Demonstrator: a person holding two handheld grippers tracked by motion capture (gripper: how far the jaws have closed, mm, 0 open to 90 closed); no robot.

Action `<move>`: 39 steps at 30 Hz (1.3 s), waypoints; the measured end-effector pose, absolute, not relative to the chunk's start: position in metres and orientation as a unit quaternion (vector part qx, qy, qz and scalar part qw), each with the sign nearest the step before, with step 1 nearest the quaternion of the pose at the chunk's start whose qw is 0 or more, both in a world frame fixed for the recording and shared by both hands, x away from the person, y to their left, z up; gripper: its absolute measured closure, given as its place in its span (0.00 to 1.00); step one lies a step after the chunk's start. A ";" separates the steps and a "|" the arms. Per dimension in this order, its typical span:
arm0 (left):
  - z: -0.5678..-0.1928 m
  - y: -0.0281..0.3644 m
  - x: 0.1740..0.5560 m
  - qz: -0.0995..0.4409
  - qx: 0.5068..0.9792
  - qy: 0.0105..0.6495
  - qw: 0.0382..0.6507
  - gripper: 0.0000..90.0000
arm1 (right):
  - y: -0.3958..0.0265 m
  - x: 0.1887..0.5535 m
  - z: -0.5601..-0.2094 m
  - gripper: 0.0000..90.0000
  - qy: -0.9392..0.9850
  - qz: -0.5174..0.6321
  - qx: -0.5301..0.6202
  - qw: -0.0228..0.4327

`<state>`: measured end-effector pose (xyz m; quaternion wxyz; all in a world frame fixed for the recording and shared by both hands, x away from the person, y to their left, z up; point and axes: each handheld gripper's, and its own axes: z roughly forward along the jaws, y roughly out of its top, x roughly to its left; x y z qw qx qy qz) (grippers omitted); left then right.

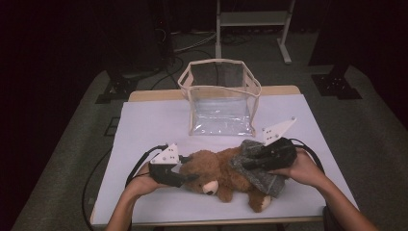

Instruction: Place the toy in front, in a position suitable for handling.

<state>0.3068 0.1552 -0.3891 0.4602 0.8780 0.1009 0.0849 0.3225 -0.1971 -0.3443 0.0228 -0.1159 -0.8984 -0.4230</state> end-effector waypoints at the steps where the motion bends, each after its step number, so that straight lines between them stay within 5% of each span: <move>1: -0.389 0.155 0.307 0.085 0.878 0.100 0.460 0.49 | -0.200 0.322 -0.344 0.88 -0.900 -0.420 -0.118 0.022; 15: -0.388 0.156 0.308 0.084 0.880 0.100 0.456 0.47 | -0.173 0.340 -0.328 0.88 -0.898 -0.426 -0.104 0.014; 25: -0.365 0.139 0.313 0.090 0.879 0.101 0.458 0.27 | -0.161 0.327 -0.355 0.88 -0.907 -0.410 -0.092 0.033; 33: -0.371 0.125 0.318 0.057 0.897 0.087 0.429 0.47 | -0.168 0.325 -0.352 0.88 -0.901 -0.422 -0.094 0.040; 39: -0.374 0.128 0.312 0.057 0.898 0.076 0.429 0.49 | -0.188 0.346 -0.330 0.88 -0.890 -0.437 -0.131 -0.010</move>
